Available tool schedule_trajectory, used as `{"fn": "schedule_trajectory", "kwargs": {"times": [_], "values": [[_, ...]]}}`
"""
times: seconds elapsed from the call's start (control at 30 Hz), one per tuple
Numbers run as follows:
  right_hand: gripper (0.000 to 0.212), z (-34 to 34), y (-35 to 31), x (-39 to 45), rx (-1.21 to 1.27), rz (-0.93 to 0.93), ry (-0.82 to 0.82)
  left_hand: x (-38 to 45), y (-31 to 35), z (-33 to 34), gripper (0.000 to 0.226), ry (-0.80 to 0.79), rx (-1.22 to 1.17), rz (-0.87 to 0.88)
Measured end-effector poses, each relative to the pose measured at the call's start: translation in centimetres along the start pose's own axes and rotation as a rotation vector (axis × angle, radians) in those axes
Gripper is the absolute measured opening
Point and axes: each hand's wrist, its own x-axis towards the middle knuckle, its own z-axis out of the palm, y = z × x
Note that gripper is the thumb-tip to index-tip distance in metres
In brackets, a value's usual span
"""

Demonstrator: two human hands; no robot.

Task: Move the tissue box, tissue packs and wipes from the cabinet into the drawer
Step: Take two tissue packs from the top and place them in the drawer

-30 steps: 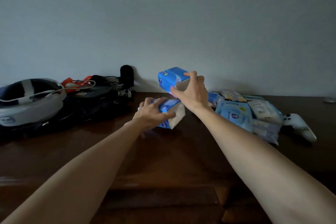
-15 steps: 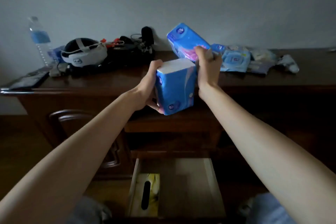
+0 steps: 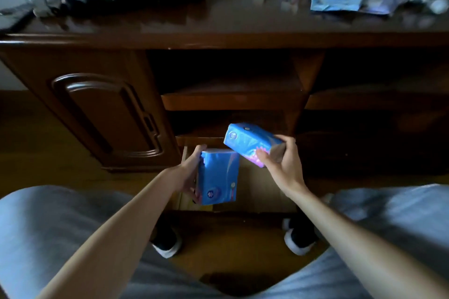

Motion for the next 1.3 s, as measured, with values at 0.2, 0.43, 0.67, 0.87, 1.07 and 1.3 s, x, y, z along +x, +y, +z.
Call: {"fn": "schedule_trajectory", "kwargs": {"times": [0.2,0.43,0.67,0.87,1.07,1.3], "values": [[0.080,3.5,6.7,0.1,-0.391,0.230,-0.325,5.7,-2.0,1.0,0.077,0.158,-0.093,-0.130],[0.084,6.2,10.4,0.0,-0.312,0.372,-0.216,10.3,-2.0,3.4,0.094,0.118,-0.099,-0.216],[0.099,6.0,13.9,-0.7,-0.294,0.417,-0.240,12.5,-3.1,5.3,0.111,-0.035,0.016,-0.154],[0.077,6.5,14.9,0.0,-0.343,0.492,-0.418,15.3,-5.4,5.8,0.082,0.230,0.416,0.041],[0.079,6.7,15.6,-0.7,-0.401,0.551,-0.457,16.0,-5.8,6.4,0.078,0.595,1.055,0.478],[0.095,8.0,16.0,-0.5,-0.485,0.657,-0.516,18.6,-5.5,6.6,0.080,0.434,1.359,0.506]]}}
